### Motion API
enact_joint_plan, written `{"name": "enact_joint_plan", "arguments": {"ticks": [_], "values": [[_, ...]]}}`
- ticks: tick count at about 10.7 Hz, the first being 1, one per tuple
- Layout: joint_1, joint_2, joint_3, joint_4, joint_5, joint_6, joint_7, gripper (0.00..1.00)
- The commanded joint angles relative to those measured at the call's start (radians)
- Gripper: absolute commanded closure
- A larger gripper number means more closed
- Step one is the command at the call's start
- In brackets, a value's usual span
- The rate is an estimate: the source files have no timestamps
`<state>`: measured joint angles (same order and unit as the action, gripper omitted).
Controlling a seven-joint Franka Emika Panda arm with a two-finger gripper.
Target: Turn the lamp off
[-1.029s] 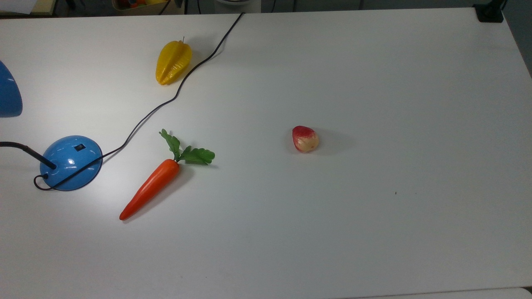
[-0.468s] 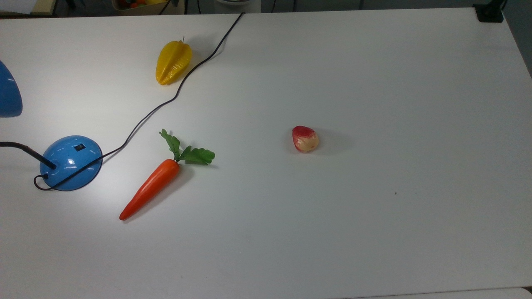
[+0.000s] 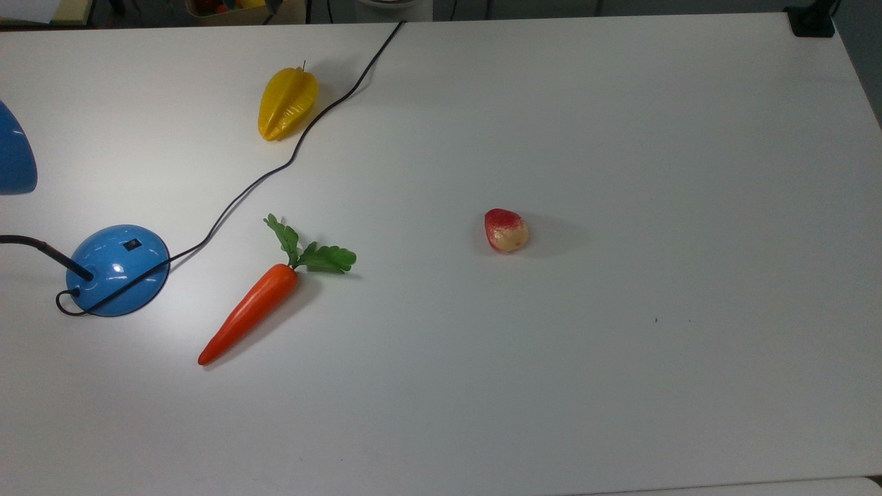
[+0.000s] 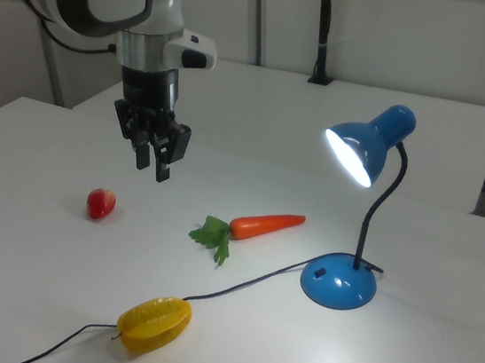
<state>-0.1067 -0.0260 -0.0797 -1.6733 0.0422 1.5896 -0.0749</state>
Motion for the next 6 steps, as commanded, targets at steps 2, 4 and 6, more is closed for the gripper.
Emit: {"name": "enact_joint_plan", "arguments": {"ticks": [2,4,6], "values": [[-0.022,-0.011,-0.005,0.001,0.051,-0.016,0.032,1.0],[-0.024,-0.006,-0.005,-0.009,0.054,0.015,0.114,1.0],[-0.059,-0.006,-0.005,-0.067,0.065,0.116,0.161,1.0]]}}
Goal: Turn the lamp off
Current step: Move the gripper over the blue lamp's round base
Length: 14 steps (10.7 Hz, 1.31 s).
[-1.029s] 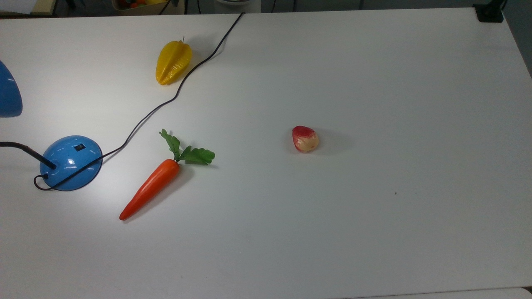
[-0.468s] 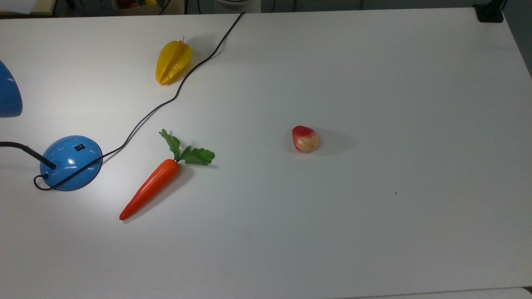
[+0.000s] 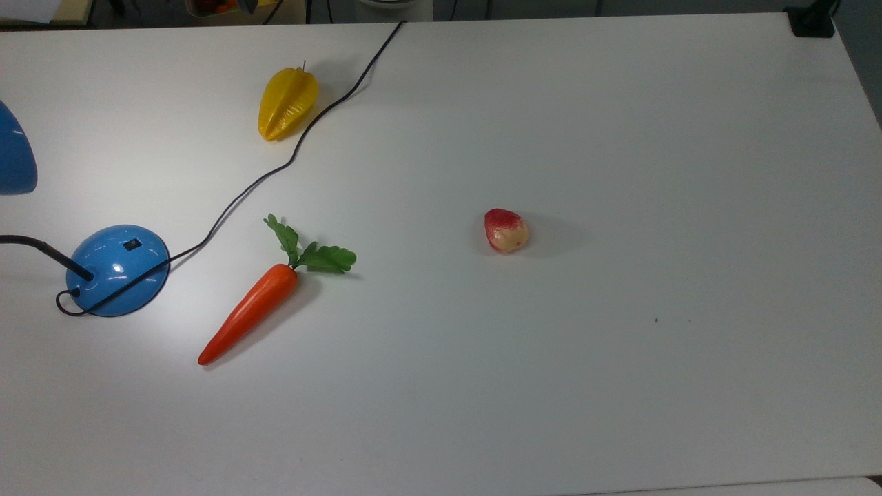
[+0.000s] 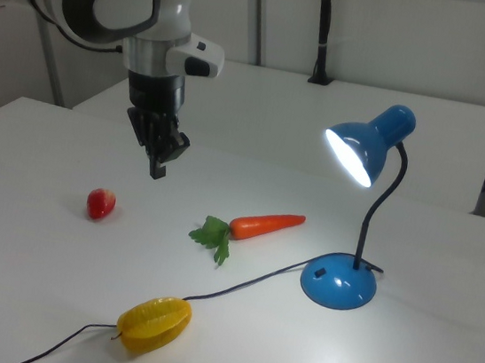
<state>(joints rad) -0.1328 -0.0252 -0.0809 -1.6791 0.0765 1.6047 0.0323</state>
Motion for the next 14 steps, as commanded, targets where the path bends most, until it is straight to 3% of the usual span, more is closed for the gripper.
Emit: {"name": "enact_joint_plan", "arguments": {"ticks": [1,5,14], "values": [[-0.053,-0.007,-0.003,-0.103,0.031,0.174,0.06,1.0],[-0.132,0.02,-0.003,-0.266,0.029,0.507,0.058,1.0],[-0.189,0.33,-0.005,-0.231,0.026,1.121,0.259,1.0]]}}
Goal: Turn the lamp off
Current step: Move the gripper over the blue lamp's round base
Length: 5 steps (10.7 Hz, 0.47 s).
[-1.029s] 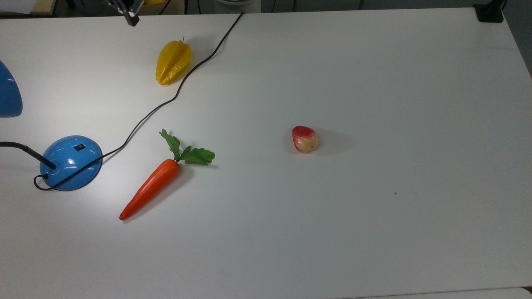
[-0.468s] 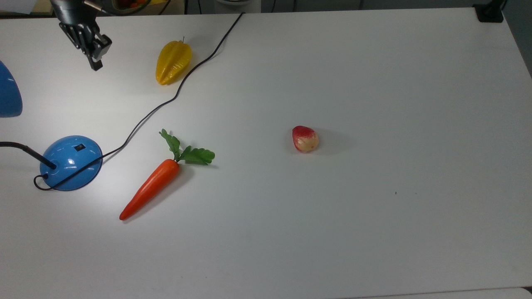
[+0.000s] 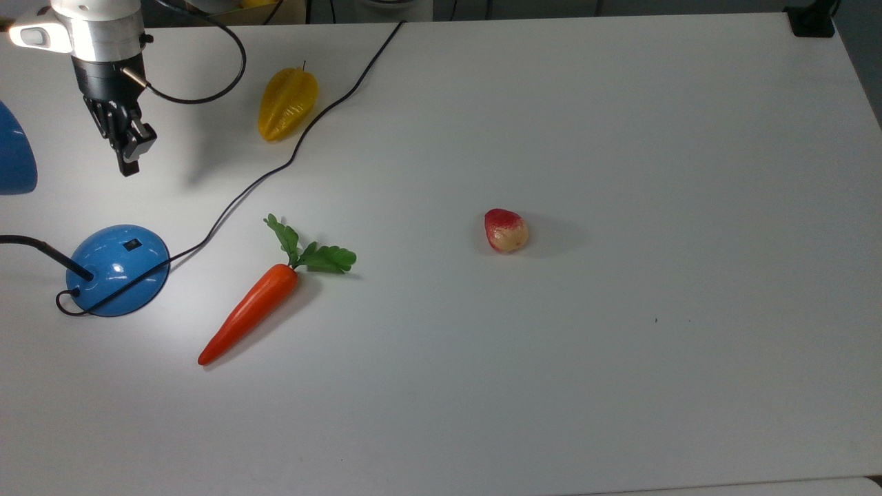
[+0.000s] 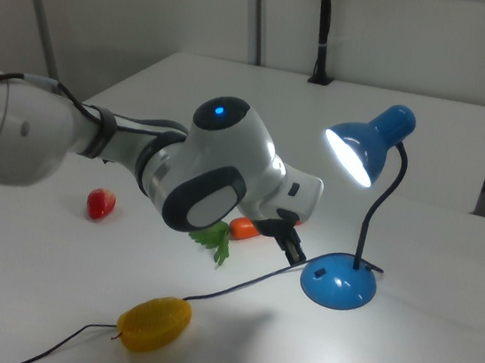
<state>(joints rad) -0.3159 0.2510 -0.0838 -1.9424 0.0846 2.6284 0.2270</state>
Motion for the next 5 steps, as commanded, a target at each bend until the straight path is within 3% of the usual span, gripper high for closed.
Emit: {"name": "enact_joint_plan", "arguments": {"ticks": [1,5], "values": [[-0.003,0.062,-0.002,0.037,0.015,0.102,0.064,1.0],[0.0,0.126,-0.002,0.105,0.006,0.11,0.081,1.0]]}}
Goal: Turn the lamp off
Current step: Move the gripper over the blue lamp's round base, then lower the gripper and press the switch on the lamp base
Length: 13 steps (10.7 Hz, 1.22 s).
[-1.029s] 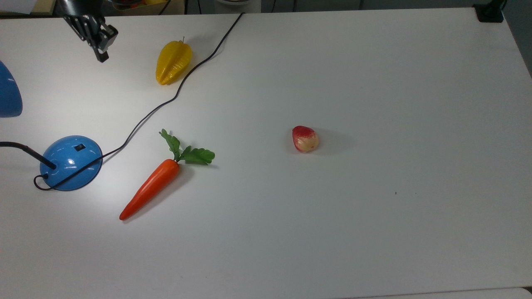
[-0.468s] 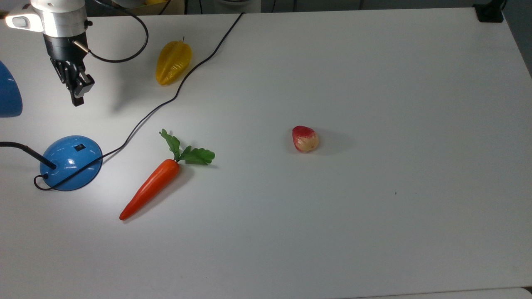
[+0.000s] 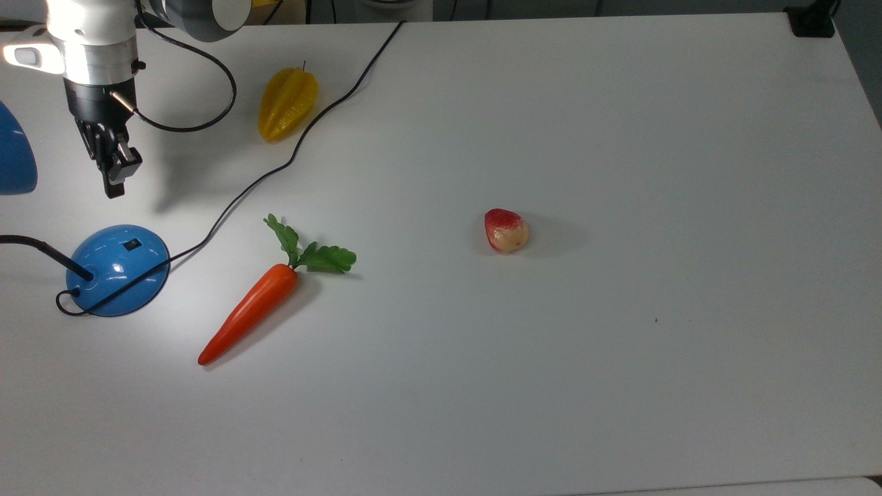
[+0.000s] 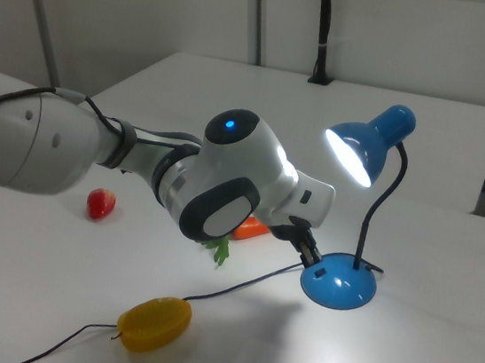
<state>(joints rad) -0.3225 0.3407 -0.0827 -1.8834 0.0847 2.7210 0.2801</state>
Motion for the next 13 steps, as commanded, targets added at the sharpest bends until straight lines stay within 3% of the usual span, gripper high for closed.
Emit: {"name": "enact_joint_plan", "arguments": {"ticks": [1,13], "values": [[0.01,0.061,-0.003,0.055,0.006,0.032,0.03,1.0],[0.049,0.161,-0.008,0.096,-0.013,0.111,0.071,1.0]]}}
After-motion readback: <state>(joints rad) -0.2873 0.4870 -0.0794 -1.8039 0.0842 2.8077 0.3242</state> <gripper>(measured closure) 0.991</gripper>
